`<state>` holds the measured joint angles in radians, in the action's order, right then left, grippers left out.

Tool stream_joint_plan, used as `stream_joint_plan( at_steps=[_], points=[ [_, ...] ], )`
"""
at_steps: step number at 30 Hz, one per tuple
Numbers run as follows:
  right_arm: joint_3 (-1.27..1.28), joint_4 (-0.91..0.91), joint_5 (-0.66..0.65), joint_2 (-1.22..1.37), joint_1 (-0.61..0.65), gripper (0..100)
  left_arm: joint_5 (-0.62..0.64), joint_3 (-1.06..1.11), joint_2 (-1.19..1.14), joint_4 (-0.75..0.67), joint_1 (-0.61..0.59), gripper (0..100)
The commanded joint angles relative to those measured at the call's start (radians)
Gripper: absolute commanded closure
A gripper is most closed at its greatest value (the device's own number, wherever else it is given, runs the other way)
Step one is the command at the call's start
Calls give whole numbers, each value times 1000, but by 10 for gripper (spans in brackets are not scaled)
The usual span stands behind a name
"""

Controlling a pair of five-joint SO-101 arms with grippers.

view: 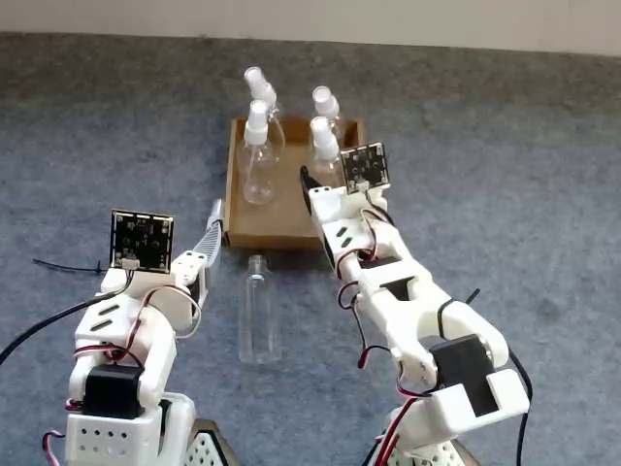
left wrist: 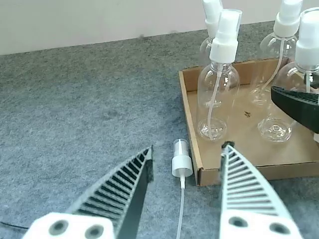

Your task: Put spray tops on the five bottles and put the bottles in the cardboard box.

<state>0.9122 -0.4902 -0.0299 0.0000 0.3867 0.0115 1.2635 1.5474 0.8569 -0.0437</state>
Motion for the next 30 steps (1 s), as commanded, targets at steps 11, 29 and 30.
stream_joint_plan(
  at_steps=[11,29,30],
  points=[
    [-50,-27,-11,-10,-5,825,5,-2,10,-8,-10,800],
    [-54,-18,-11,-10,24,731,5,21,8,-35,-10,800],
    [-54,-18,-11,-12,22,731,5,24,8,-37,-10,800]
  ],
)
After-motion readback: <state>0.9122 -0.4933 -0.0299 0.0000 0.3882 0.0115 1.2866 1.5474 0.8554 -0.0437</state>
